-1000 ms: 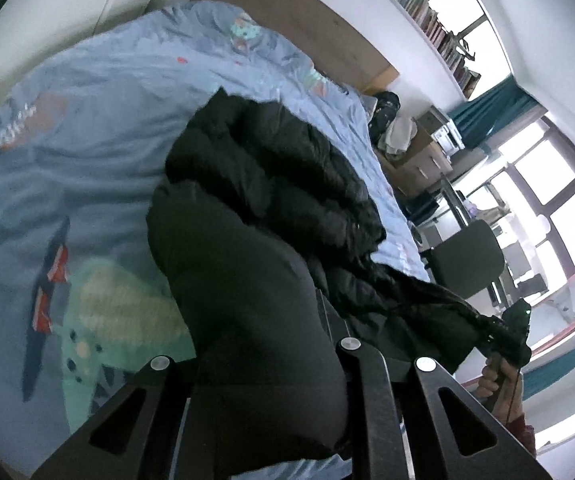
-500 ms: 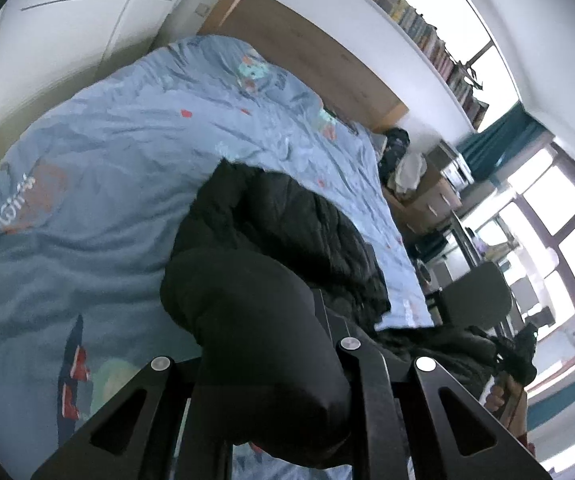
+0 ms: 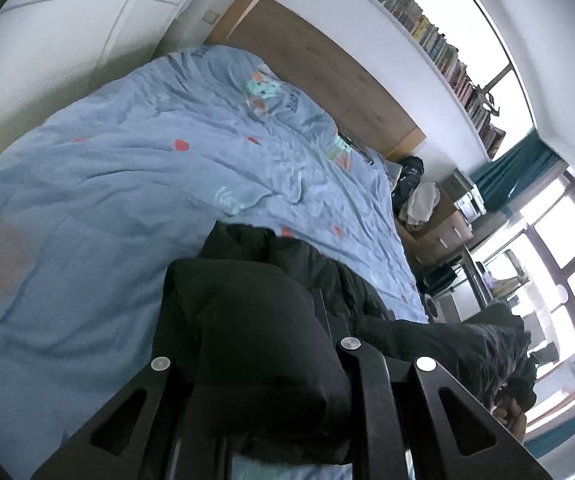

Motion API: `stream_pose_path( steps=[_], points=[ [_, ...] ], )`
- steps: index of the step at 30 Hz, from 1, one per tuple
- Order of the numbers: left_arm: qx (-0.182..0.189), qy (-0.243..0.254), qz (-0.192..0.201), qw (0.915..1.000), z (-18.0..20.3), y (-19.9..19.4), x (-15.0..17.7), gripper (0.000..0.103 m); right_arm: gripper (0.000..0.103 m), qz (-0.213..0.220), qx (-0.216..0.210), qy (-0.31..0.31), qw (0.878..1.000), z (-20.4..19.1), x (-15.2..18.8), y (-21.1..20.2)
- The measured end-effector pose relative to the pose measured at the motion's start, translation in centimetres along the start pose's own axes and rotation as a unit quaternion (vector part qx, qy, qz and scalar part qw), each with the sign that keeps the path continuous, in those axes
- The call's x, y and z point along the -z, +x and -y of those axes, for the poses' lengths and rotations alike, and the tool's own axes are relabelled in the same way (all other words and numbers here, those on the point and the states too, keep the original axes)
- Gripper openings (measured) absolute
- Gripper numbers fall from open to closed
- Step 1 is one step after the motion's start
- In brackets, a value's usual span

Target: Fold large clothes

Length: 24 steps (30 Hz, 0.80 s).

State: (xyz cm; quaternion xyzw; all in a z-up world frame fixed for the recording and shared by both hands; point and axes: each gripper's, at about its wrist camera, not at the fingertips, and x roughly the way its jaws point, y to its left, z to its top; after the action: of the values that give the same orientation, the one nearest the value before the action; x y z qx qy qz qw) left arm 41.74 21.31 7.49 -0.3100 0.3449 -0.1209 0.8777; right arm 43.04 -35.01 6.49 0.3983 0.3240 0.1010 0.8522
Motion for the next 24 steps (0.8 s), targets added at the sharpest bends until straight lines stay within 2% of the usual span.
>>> stream_pose_path(
  steps=[4,10,19,24],
  points=[
    [-0.008,-0.022,-0.015,0.9996,-1.6,4.8,-2.9,0.015,0.016,-0.001,0.008,0.015,1.000,0.0,-2.7,4.5],
    [-0.045,-0.054,-0.053,0.9961,-3.5,11.2,-5.5,0.016,0.016,-0.021,0.056,0.041,0.997,0.3,-5.8,11.4],
    [-0.070,-0.110,-0.104,0.9860,-6.8,18.4,-7.3,0.021,0.016,-0.070,0.121,0.073,0.988,3.0,-8.1,20.5],
    [-0.071,-0.130,-0.119,0.9818,-8.2,21.4,-7.6,0.022,0.016,-0.096,0.133,0.082,0.983,4.8,-8.5,24.0]
  ],
)
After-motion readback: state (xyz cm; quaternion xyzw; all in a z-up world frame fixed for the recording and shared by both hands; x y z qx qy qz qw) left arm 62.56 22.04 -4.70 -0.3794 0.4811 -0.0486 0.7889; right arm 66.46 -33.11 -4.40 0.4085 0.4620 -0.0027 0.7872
